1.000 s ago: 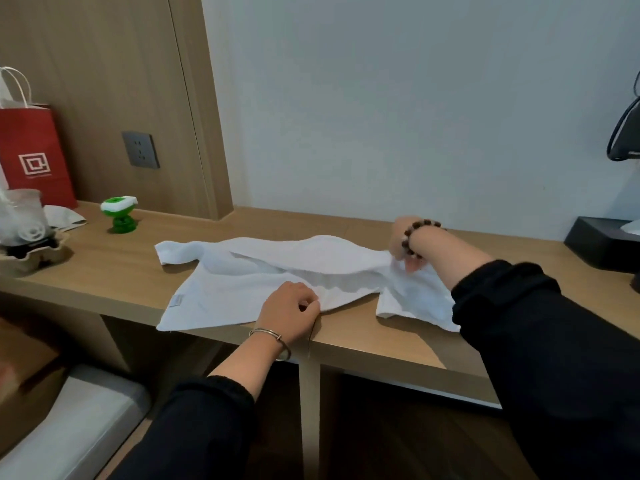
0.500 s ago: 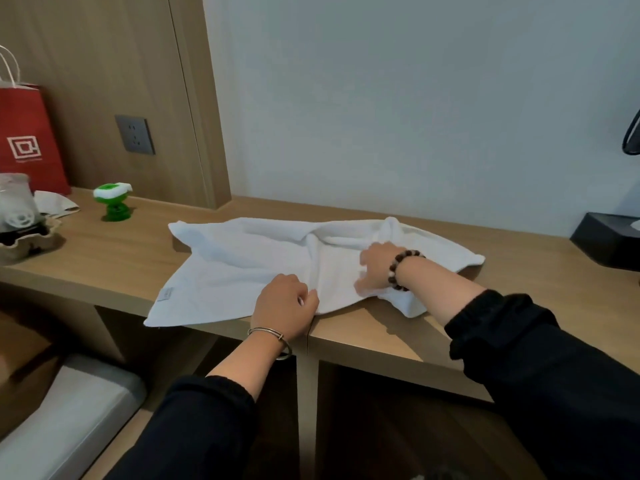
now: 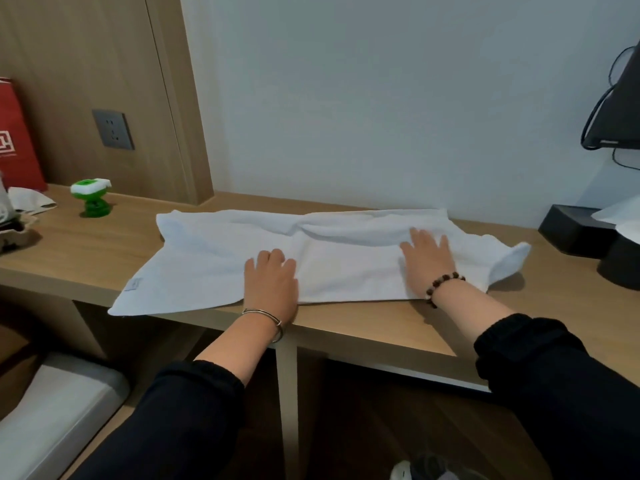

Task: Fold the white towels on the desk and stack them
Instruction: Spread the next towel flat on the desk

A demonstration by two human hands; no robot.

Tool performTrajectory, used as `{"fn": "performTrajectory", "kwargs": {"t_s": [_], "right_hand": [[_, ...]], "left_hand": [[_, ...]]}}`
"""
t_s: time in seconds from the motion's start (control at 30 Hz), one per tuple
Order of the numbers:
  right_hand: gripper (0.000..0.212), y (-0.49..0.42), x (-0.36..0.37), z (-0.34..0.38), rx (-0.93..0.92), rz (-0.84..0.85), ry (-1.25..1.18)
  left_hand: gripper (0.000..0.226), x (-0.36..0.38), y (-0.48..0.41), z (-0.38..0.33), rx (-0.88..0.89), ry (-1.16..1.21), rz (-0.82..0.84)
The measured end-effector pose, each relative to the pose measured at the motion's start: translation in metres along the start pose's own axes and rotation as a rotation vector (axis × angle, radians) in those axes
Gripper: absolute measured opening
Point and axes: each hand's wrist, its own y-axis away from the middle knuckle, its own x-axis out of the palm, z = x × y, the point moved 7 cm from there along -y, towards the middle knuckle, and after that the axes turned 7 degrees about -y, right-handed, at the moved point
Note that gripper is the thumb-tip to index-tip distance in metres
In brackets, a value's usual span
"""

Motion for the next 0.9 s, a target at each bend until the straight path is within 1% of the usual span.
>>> {"fn": "performTrajectory", "kwargs": {"t_s": [0.07, 0.1, 0.17, 0.23, 0.27, 0.3, 0.37, 0.4, 0.43, 0.47, 0.5, 0.53, 0.6, 0.63, 0.67, 0.73, 0.77, 0.83, 0.9], "right_hand": [[0.039, 0.010, 0.006, 0.024, -0.094, 0.066, -0.296], [0.036, 0.015, 0.008, 0.033, -0.114, 0.104, -0.385], [0.035, 0.019, 0.007, 0.037, -0.104, 0.088, -0.442], [0.043, 0.019, -0.003, 0.029, -0.043, 0.023, -0.442], [0.046, 0.019, -0.005, 0.024, -0.015, 0.026, -0.446], [0.047, 0.017, -0.005, 0.021, 0.006, 0.071, -0.452], [0.041, 0.015, -0.001, 0.019, 0.024, 0.160, -0.469], [0.037, 0.014, -0.003, 0.020, 0.020, 0.132, -0.484], [0.034, 0.013, -0.010, 0.023, 0.001, 0.052, -0.496], [0.029, 0.012, -0.014, 0.024, -0.022, -0.032, -0.492], [0.026, 0.010, -0.015, 0.027, -0.054, -0.071, -0.472], [0.032, 0.008, -0.009, 0.029, -0.077, -0.021, -0.431], [0.051, 0.008, 0.016, 0.027, -0.066, 0.226, -0.322], [0.055, 0.009, 0.024, 0.022, -0.046, 0.304, -0.290], [0.056, 0.008, 0.025, 0.016, -0.024, 0.319, -0.271], [0.052, 0.003, 0.013, 0.007, 0.004, 0.246, -0.190], [0.047, 0.001, 0.004, 0.006, 0.020, 0.221, -0.111], [0.035, -0.004, -0.010, 0.008, 0.030, 0.228, 0.045], [0.027, -0.012, -0.017, 0.012, 0.046, 0.249, 0.073]], "left_hand": [[0.035, -0.005, -0.004, -0.028, 0.146, 0.190, 0.002], [0.039, -0.004, -0.005, -0.041, 0.194, 0.267, 0.052], [0.045, 0.007, -0.006, -0.057, 0.218, 0.320, 0.211], [0.047, 0.019, -0.006, -0.058, 0.171, 0.302, 0.341], [0.046, 0.019, -0.006, -0.055, 0.136, 0.293, 0.358], [0.044, 0.016, -0.009, -0.053, 0.100, 0.282, 0.342], [0.041, 0.005, -0.018, -0.052, 0.068, 0.207, 0.275], [0.041, 0.001, -0.023, -0.054, 0.070, 0.160, 0.259], [0.041, 0.000, -0.027, -0.055, 0.066, 0.137, 0.255], [0.041, 0.002, -0.029, -0.055, 0.061, 0.138, 0.264], [0.040, 0.006, -0.029, -0.056, 0.063, 0.149, 0.278], [0.042, 0.013, -0.027, -0.057, 0.075, 0.161, 0.310], [0.054, 0.031, -0.019, -0.060, 0.138, 0.177, 0.425], [0.057, 0.039, -0.016, -0.061, 0.162, 0.180, 0.475], [0.059, 0.045, -0.015, -0.061, 0.176, 0.174, 0.498], [0.060, 0.050, -0.018, -0.060, 0.193, 0.164, 0.490], [0.060, 0.050, -0.019, -0.062, 0.208, 0.162, 0.482], [0.059, 0.049, -0.020, -0.065, 0.254, 0.171, 0.473], [0.058, 0.049, -0.019, -0.068, 0.308, 0.180, 0.471]]}}
